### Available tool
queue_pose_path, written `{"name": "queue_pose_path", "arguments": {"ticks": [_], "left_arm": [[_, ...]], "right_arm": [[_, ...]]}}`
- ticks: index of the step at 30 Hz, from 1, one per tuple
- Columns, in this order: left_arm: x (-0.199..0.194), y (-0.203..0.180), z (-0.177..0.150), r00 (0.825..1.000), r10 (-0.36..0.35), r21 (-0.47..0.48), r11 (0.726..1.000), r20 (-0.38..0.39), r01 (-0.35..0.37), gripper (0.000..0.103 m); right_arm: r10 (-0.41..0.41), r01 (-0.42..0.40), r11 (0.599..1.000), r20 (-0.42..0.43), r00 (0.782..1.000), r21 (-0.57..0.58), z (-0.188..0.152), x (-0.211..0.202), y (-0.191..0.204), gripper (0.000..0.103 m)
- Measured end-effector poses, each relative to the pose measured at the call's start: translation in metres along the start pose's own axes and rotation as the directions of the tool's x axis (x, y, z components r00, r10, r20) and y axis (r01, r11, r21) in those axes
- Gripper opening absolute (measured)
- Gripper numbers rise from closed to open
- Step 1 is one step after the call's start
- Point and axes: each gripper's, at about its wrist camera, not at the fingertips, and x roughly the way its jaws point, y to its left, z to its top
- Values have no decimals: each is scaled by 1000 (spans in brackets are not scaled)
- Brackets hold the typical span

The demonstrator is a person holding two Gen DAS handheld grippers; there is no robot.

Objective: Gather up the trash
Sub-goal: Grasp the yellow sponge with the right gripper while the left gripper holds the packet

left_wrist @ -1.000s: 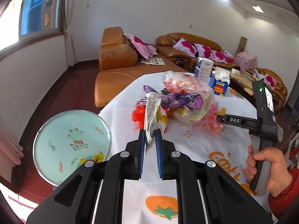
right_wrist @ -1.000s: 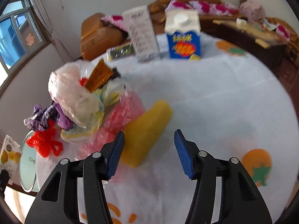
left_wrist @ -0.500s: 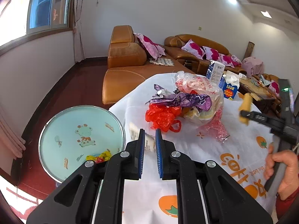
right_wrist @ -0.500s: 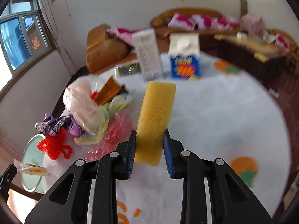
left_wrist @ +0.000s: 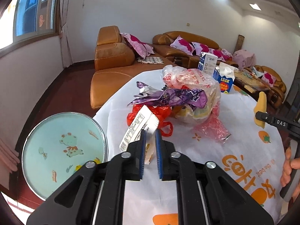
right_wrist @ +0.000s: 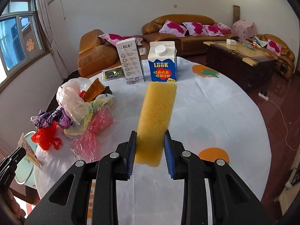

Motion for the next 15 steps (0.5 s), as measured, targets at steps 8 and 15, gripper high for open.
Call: {"name": "queue_pose_path", "arguments": {"ticks": [8, 15], "left_arm": [[-21, -3, 8, 998, -45, -6, 999, 43, 45, 3], [-53, 11, 17, 995, -7, -26, 1000, 102, 10, 3]], "right_arm": [[15, -14, 999, 45, 999, -34, 0, -13, 13, 29], [69, -56, 989, 86, 994, -137, -2, -34, 46, 29]]}}
